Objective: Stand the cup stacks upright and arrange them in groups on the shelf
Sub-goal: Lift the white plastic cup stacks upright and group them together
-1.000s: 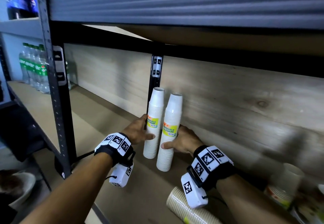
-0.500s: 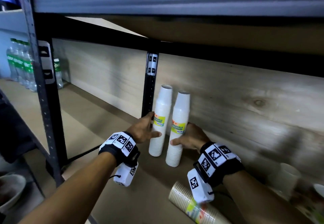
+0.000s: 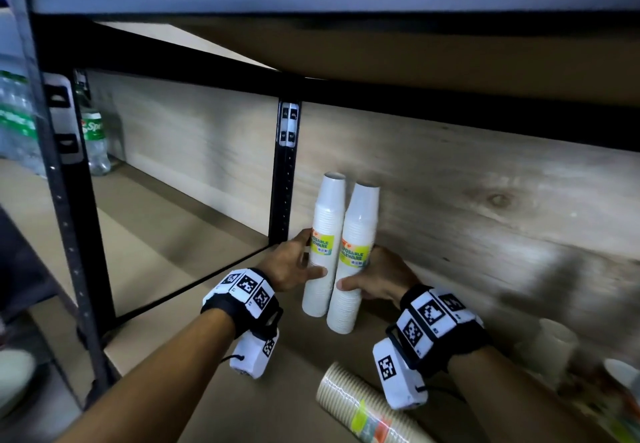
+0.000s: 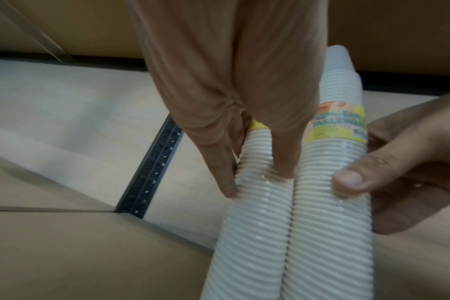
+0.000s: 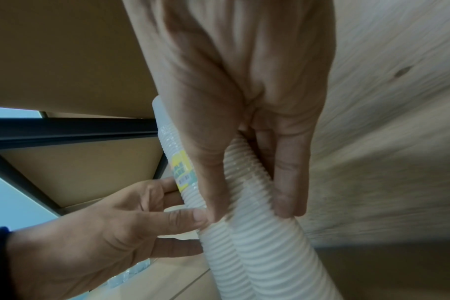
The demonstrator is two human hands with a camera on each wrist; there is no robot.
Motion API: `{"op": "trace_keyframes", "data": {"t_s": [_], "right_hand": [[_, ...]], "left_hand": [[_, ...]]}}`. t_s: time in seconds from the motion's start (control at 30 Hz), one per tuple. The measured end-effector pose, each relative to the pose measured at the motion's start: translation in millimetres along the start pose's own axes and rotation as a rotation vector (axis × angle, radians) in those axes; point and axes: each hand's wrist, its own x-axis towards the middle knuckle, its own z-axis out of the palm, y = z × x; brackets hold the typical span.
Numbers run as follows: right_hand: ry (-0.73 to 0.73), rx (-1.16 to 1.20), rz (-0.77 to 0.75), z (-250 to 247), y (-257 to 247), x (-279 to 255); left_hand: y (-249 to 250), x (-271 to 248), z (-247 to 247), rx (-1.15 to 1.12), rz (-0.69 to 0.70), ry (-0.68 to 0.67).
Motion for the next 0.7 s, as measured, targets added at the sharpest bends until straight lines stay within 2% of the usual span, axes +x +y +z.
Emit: {"op": "trace_keyframes", "data": {"t_s": [0.7], "right_hand": [[0.011, 0.159, -0.013, -47.8, 33.8, -51.5]], "left_hand": [[48.9, 1.2, 52.1, -0.092, 0.087, -0.095]]}}
